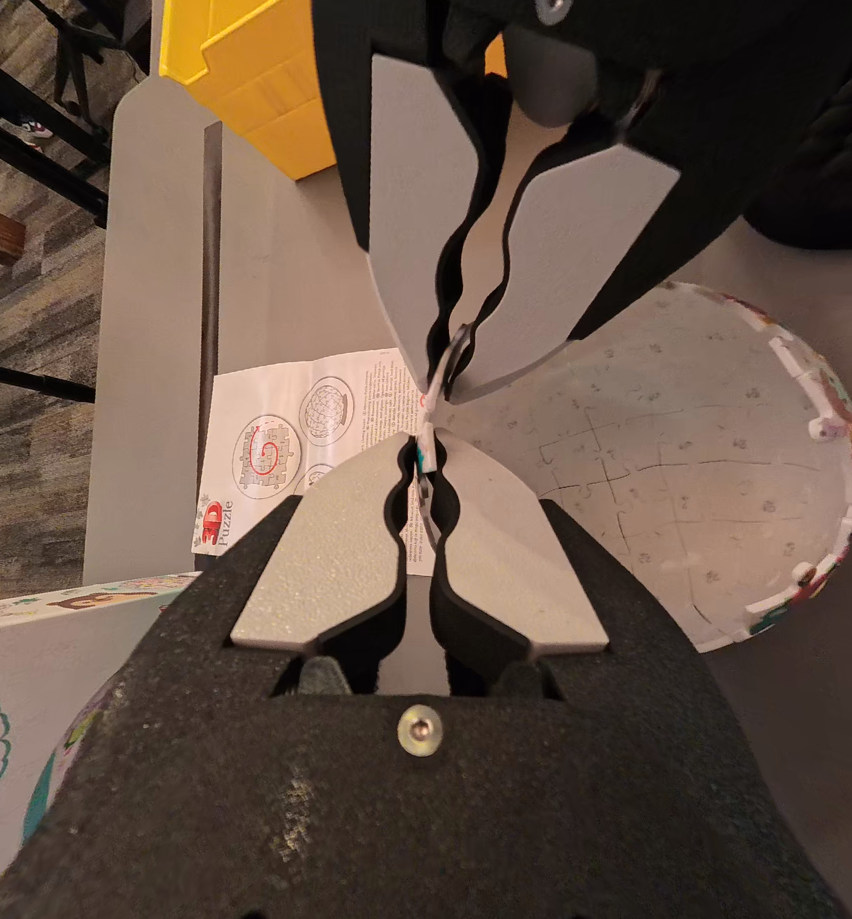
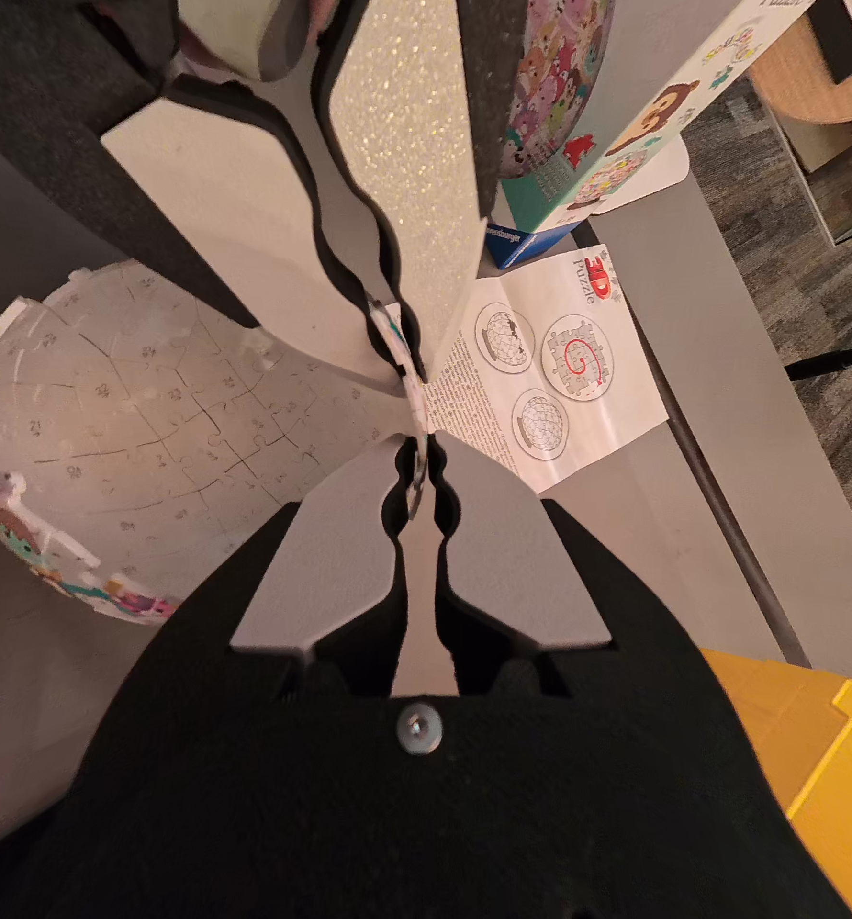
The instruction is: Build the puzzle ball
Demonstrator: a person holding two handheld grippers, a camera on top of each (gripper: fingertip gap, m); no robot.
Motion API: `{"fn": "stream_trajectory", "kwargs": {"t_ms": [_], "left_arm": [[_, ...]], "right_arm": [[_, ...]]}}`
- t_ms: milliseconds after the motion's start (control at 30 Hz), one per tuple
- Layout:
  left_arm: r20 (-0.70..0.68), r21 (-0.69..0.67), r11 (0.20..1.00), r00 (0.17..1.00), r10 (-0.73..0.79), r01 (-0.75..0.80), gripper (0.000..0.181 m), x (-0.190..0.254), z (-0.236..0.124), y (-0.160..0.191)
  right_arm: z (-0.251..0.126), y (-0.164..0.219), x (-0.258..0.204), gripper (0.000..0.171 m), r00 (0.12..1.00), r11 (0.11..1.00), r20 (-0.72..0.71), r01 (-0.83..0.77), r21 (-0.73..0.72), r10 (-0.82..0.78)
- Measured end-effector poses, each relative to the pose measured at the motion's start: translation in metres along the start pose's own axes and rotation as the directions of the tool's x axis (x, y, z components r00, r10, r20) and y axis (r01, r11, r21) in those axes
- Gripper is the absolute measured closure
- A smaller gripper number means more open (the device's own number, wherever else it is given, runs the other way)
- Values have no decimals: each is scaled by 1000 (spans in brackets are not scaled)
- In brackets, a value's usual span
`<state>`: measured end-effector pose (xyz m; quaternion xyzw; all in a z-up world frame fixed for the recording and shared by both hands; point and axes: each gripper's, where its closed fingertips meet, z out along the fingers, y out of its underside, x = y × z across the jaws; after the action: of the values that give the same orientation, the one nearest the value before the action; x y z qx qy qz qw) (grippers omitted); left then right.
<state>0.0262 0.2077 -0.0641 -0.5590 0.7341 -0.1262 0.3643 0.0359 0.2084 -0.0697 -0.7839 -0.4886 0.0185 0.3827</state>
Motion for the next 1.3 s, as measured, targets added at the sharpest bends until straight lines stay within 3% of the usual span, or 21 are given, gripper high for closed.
{"fn": "stream_trajectory", "kwargs": {"t_ms": [500,600,700,867,1100,1167,1300], "left_arm": [[8,-2,1000,1000,0,0,178,-1,1,-2],[10,-10,1000,1000,0,0,178,-1,1,-2],[8,-10,1000,1000,-10,10,178,-1,1,-1],[7,-8,1000,1000,-22,22,178,-1,1,-1],[7,-7,1000,1000,-22,22,178,-1,1,-1],[7,-7,1000,1000,-22,22,178,-1,1,-1],[6,-10,1000,1000,-17,17,178,-1,1,-1]], "right_arm": [[-1,1,1,164,998,998,-11,-59,-8,58],[-8,-3,1,149,998,998,11,-62,19,61],[-22,-7,4,146,999,998,11,-48,46,47],[-29,-5,9,147,994,991,43,-105,87,101],[-8,-2,3,149,998,997,47,-36,67,33],[-5,0,1,161,998,998,59,-22,51,19],[-4,0,1,165,998,999,55,-14,51,12]]}}
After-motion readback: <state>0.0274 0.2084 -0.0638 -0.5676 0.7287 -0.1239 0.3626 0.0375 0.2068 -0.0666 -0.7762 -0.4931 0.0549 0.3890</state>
